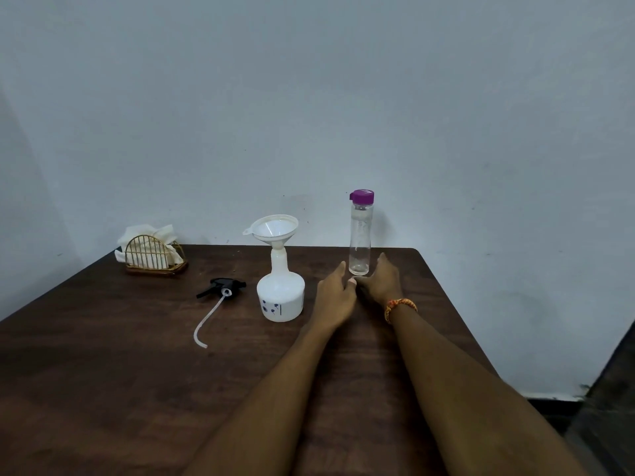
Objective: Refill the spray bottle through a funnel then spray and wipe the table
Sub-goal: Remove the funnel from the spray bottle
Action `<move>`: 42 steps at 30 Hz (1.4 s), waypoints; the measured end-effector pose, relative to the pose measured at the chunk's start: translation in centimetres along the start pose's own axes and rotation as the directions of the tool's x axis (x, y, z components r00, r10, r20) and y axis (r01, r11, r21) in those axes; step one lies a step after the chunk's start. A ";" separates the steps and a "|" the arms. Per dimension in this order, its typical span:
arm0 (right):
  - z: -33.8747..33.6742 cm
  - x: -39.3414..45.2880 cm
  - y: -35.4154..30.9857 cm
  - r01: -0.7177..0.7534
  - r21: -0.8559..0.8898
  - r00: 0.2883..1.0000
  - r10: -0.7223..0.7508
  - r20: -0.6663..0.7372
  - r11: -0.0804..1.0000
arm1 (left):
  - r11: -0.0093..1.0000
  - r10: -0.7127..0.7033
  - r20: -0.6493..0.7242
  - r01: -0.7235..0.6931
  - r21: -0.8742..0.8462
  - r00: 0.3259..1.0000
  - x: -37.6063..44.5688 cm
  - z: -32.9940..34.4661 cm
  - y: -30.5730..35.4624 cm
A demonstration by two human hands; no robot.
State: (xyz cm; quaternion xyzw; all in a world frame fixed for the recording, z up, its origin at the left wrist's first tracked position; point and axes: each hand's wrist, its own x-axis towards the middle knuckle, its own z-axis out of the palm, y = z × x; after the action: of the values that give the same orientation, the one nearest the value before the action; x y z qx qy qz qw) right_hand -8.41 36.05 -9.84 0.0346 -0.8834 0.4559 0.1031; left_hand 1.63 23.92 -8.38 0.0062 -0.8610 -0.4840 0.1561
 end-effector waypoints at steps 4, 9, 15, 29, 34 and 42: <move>-0.5 -2.5 0.1 -0.008 -0.033 1.000 0.007 -0.016 0.999 | 0.996 0.065 -0.060 -0.061 0.064 0.996 -1.8 -0.6 0.9; -0.1 -6.5 -1.0 0.030 -0.015 1.000 -0.030 0.011 0.999 | 0.988 0.153 -0.349 -0.131 0.086 0.924 -4.8 -2.8 2.3; 0.9 -11.5 -4.0 0.189 0.107 0.979 -0.179 -0.102 0.976 | 0.985 0.090 -0.702 -0.166 -0.041 0.706 -7.7 -6.8 1.4; 1.9 -12.4 -15.1 0.555 0.363 0.831 -0.482 -0.276 0.749 | 0.960 0.008 -0.557 -0.164 -0.229 0.830 -4.1 -12.7 -1.9; 1.9 -10.5 -15.4 0.537 0.311 0.843 -0.479 -0.246 0.784 | 0.928 0.003 -0.527 -0.199 -0.316 0.850 -2.9 -12.5 -1.4; 1.5 -9.5 -16.3 0.705 0.196 0.709 -0.681 -0.184 0.681 | 0.915 0.040 -0.517 -0.239 -0.325 0.855 -2.5 -13.2 -1.7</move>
State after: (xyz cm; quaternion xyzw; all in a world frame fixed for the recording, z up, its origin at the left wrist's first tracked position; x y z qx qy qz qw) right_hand 3.20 25.03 0.26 0.3575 -0.7328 0.4922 0.3049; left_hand 7.35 12.44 -4.11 0.0372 -0.6795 -0.6093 0.4070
